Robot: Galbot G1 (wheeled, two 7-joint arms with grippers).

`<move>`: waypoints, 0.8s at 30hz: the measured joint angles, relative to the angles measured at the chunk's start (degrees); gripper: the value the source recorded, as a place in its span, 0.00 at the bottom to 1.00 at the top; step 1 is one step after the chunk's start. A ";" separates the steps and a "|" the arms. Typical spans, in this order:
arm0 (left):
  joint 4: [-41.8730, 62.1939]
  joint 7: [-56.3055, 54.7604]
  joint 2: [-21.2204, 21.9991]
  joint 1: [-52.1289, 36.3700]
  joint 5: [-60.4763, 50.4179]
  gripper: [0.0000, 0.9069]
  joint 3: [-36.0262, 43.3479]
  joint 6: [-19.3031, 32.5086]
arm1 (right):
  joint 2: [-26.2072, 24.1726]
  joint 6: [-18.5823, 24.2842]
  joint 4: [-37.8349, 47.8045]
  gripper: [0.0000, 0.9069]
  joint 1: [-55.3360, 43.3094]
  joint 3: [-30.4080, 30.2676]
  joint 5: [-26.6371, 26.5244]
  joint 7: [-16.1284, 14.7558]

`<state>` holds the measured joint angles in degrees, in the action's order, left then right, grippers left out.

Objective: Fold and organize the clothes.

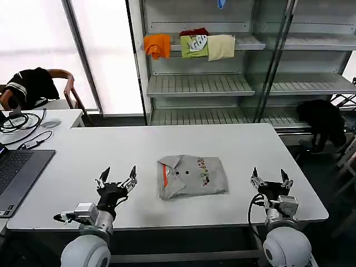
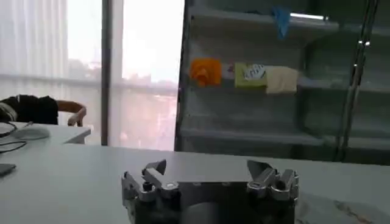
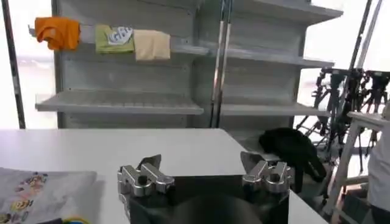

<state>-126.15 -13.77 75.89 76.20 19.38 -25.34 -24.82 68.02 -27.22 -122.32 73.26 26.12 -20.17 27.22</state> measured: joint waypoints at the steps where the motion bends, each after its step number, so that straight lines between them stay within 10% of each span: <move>1: -0.18 0.26 -0.03 0.13 -0.25 1.00 -0.14 -0.11 | -0.04 0.01 0.00 1.00 0.00 0.00 0.01 -0.02; 24: -1.91 3.88 0.49 0.95 -2.11 1.00 -3.17 -0.52 | -0.98 -0.23 -0.72 1.00 -0.22 -0.05 -0.18 -0.51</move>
